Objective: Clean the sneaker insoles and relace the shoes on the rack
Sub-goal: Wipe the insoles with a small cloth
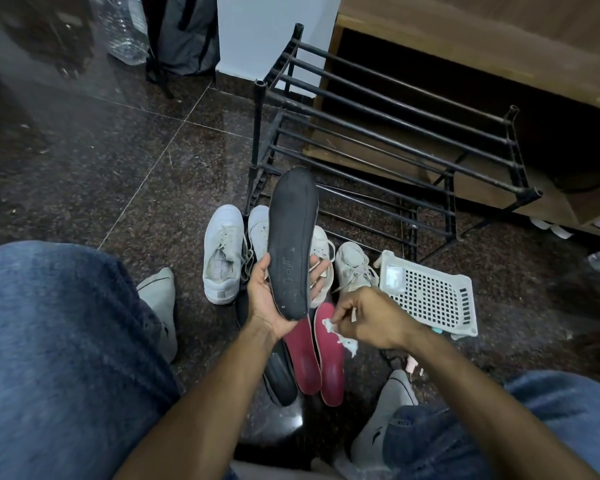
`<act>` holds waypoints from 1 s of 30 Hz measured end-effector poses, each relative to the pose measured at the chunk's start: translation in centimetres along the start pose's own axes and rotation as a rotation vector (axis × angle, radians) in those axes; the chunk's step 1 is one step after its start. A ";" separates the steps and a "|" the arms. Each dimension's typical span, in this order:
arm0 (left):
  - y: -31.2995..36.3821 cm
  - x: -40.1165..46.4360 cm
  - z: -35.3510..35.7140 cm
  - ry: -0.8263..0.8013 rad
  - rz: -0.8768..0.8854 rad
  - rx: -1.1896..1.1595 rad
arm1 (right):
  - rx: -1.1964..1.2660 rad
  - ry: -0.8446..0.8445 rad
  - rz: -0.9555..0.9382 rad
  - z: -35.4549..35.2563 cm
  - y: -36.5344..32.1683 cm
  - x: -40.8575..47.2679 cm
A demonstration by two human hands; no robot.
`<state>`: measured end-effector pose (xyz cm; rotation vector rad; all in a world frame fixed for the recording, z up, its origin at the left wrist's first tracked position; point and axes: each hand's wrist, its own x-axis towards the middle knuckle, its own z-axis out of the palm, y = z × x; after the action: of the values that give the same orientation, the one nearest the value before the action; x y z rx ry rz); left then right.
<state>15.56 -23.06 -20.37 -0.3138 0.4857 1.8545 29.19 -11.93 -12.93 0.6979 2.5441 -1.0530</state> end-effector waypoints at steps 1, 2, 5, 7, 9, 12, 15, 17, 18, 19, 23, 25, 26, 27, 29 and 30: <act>0.0 0.0 0.0 -0.006 0.002 -0.003 | -0.035 0.007 0.013 -0.6 0.1 0.0; -0.1 0.0 0.1 -0.008 -0.001 0.013 | -0.052 0.019 0.021 -1.1 0.4 0.1; -0.4 -0.3 0.5 -0.004 -0.021 0.041 | 0.076 0.146 0.023 -1.7 0.7 0.4; -0.4 -0.4 0.8 0.000 -0.009 0.045 | 0.233 0.286 -0.008 -1.0 0.2 1.0; -0.5 -0.4 0.9 -0.006 0.001 0.071 | 0.366 0.428 -0.054 0.8 -0.9 1.6; -0.4 -0.4 1.1 -0.013 0.001 0.074 | 0.274 0.416 -0.119 4.7 -2.2 1.6; -0.2 -0.3 0.7 0.021 -0.012 0.084 | -0.026 0.378 -0.223 7.0 -2.3 1.2; -0.5 -0.4 0.8 0.019 -0.082 0.130 | -0.154 0.381 -0.225 6.1 -2.3 1.6; -0.9 -0.6 1.0 0.018 -0.121 0.148 | -0.231 0.393 -0.209 5.3 -2.3 2.1; -1.3 -0.8 1.2 0.018 -0.146 0.160 | -0.303 0.418 -0.193 4.3 -2.3 2.6; -2.8 -1.2 1.5 0.015 -0.204 0.202 | -0.370 0.567 0.028 -1.1 -2.1 5.4; -3.0 -1.1 1.5 0.006 -0.218 0.260 | -0.298 0.664 0.195 -3.1 -1.6 6.5; -3.0 -1.0 1.4 0.009 -0.196 0.285 | -0.233 0.696 0.238 -3.4 -1.5 6.6; -2.8 -0.8 1.4 0.016 -0.158 0.301 | -0.189 0.702 0.232 -3.2 -1.6 6.4; -2.2 -0.3 1.3 -0.004 -0.081 0.275 | -0.180 0.620 0.112 -1.3 -2.2 5.2; -2.0 0.0 1.1 -0.005 -0.059 0.235 | -0.178 0.559 0.042 0.0 -2.5 4.4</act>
<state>17.46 -22.01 -19.71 -0.1626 0.6773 1.7202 24.17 -12.09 -13.42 1.1155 3.0161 -0.6680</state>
